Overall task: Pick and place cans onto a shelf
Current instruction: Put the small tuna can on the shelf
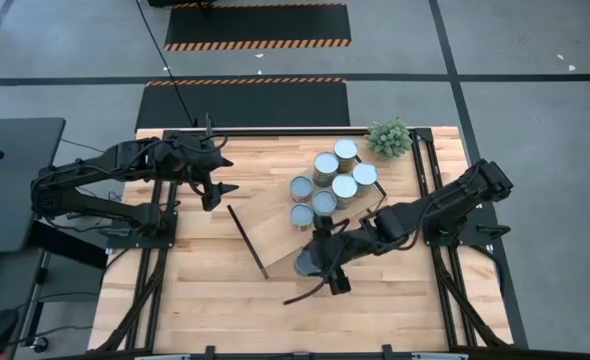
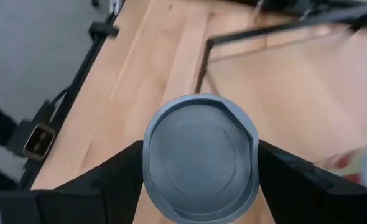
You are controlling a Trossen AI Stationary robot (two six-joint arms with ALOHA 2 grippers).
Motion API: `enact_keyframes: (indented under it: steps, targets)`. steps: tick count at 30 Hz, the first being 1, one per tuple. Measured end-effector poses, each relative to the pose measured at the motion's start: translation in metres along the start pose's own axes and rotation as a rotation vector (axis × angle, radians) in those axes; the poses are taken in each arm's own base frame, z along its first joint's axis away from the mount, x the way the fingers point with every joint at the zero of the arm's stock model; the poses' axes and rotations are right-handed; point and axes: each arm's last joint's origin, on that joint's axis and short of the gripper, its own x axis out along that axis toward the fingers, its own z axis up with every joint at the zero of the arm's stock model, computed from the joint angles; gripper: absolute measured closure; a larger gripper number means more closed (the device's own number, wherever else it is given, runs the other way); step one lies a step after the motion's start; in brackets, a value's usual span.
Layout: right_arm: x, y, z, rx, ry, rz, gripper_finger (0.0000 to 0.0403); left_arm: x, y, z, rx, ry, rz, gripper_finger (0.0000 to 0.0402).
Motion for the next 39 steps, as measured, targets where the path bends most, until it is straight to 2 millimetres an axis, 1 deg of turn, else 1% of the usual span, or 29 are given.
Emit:
enact_keyframes:
  steps: [3, 6, 12, 16, 19, 21, 26, 30, 39]
  targets:
    - [-0.006, -0.006, 0.010, -0.008, -0.026, -0.026, 0.0120, 0.000, 0.000, 0.000, 0.002, 0.000, 0.000, 0.0076]
    - [-0.007, -0.014, 0.023, -0.011, -0.046, -0.045, 0.0120, 0.000, 0.000, 0.000, 0.010, -0.001, 0.000, 0.0076]
    - [0.008, -0.024, 0.050, -0.070, -0.018, -0.093, 0.0120, 0.000, 0.000, 0.000, 0.010, -0.003, 0.000, 0.0076]
    - [0.023, -0.039, 0.059, -0.078, 0.010, -0.122, 0.0120, 0.000, 0.000, 0.000, 0.009, -0.002, 0.000, 0.0076]
    - [0.033, -0.052, 0.060, -0.083, 0.025, -0.131, 0.0120, 0.000, 0.000, 0.000, 0.009, -0.002, 0.000, 0.0076]
    - [0.040, -0.060, 0.057, -0.072, 0.051, -0.131, 0.0120, 0.000, 0.000, 0.000, 0.009, -0.002, 0.000, 0.0076]
    - [0.048, -0.077, 0.051, -0.076, 0.103, -0.149, 0.0120, 0.000, 0.000, 0.000, 0.008, -0.003, 0.000, 0.0076]
    - [0.049, -0.082, 0.046, -0.091, 0.138, -0.131, 0.0120, 0.000, 0.000, 0.000, 0.007, -0.002, 0.000, 0.0076]
    - [0.053, -0.083, 0.037, -0.124, 0.191, -0.125, 0.0113, 0.000, 0.000, 0.000, 0.007, -0.004, 0.000, 0.0076]
